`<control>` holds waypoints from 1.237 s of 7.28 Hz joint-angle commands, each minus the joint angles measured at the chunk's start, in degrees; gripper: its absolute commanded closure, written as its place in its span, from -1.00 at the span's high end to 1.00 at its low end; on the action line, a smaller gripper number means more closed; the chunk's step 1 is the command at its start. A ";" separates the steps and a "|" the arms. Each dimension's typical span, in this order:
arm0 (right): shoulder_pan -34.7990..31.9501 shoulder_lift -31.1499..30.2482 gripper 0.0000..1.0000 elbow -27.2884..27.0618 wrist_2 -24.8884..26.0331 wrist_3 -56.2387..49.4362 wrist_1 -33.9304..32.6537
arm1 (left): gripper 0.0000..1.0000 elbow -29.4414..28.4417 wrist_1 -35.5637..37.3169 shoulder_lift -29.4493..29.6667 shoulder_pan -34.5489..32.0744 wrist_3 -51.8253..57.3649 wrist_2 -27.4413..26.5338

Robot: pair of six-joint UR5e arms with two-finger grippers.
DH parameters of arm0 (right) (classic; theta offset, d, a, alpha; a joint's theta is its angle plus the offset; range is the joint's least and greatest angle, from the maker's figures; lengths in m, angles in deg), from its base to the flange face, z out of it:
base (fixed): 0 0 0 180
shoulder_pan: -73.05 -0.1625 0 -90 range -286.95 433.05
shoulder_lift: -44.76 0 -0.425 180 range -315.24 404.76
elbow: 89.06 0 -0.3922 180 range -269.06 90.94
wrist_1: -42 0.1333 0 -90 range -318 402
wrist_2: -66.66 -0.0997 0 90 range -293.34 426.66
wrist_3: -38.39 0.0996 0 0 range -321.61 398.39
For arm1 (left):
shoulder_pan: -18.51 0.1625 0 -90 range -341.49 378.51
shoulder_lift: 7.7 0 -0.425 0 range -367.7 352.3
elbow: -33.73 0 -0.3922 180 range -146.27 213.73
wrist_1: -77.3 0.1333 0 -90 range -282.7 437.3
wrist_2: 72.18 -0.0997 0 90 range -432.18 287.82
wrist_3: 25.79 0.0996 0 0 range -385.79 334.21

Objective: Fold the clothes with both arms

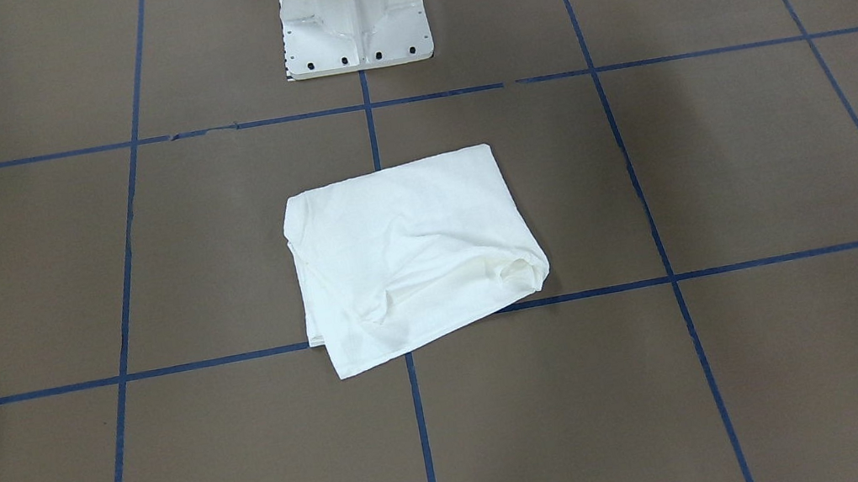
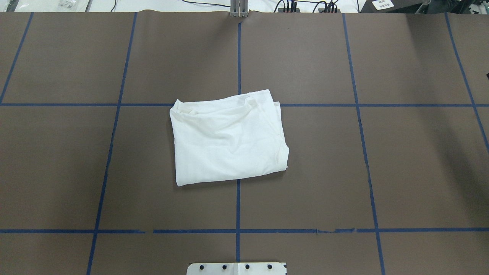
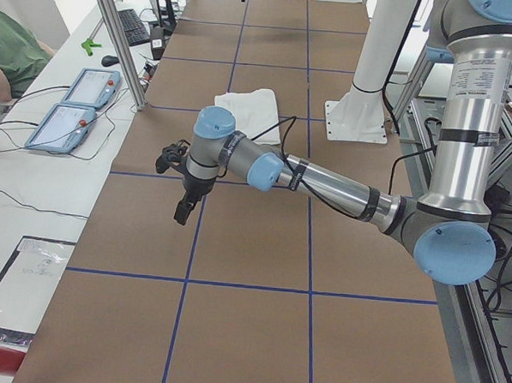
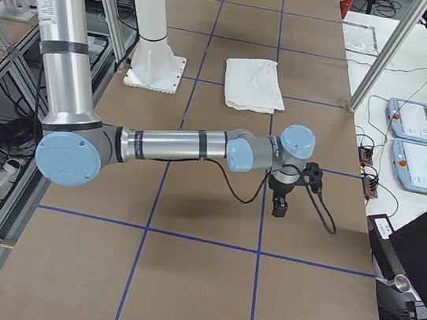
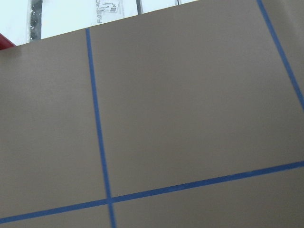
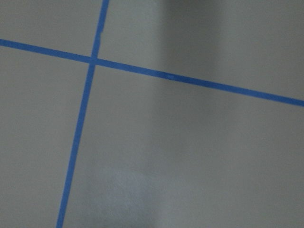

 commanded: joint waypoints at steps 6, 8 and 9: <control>-6.26 -9.87 1.00 -4.64 -1.32 -8.24 -5.50 | 1.00 -8.98 -4.83 -4.96 -4.11 10.38 -1.08; -6.26 -10.06 1.00 -5.53 -2.90 0.55 -5.59 | 1.00 -7.93 -3.87 -6.26 -4.11 5.49 4.42; -6.26 -10.06 1.00 -5.36 -3.17 0.66 -5.24 | 1.00 -7.93 -3.68 -6.36 -4.11 0.66 8.55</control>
